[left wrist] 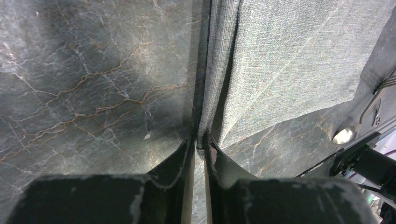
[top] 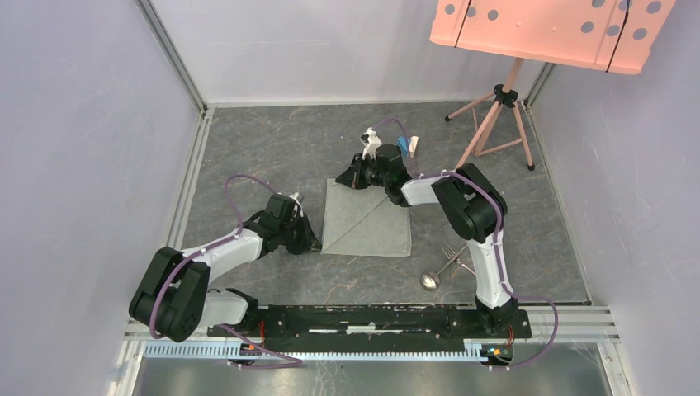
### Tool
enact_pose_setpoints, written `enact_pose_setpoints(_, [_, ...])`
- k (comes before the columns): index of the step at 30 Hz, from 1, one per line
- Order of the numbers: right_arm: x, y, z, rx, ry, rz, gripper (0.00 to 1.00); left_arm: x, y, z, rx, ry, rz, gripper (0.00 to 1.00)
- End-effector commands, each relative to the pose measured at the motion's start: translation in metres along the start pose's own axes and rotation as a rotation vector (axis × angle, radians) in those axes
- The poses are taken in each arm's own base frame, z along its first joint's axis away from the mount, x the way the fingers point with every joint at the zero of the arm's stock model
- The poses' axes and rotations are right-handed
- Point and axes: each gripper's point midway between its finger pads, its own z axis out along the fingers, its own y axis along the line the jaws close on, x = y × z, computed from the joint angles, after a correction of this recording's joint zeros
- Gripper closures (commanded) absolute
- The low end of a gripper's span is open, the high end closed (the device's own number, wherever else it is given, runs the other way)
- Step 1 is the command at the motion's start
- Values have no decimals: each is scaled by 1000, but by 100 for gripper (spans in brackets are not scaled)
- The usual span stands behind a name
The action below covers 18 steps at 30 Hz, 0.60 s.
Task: Fold the napkin into a case and place the utensils inside
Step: Fold the top corner of the square-folded napkin at the center of the board.
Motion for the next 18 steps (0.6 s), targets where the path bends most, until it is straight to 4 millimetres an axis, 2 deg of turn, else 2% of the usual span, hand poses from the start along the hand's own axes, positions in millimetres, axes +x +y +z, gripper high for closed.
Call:
enact_pose_setpoints(1, [-13,8,9,-31,-35,-14,95,3,4,0,-13,9,39,81])
enact_pose_setpoints(9, [-13,8,16,-35,-29,-16,92,1,2,0,-7,6,40,81])
enact_pose_setpoints(11, [-14,8,18,-34,-27,-18,83,0,0,0,-4,2,41,81])
enact_pose_setpoints(13, [-18,11,21,-43,-10,-22,74,-1,0,-2,-5,-5,38,76])
enact_pose_setpoints(16, [-34,37,23,-114,53,-56,58,0,1,-4,-15,-8,16,62])
enact_pose_setpoints(18, [-54,62,8,-166,80,-86,52,0,3,-8,-26,-20,1,53])
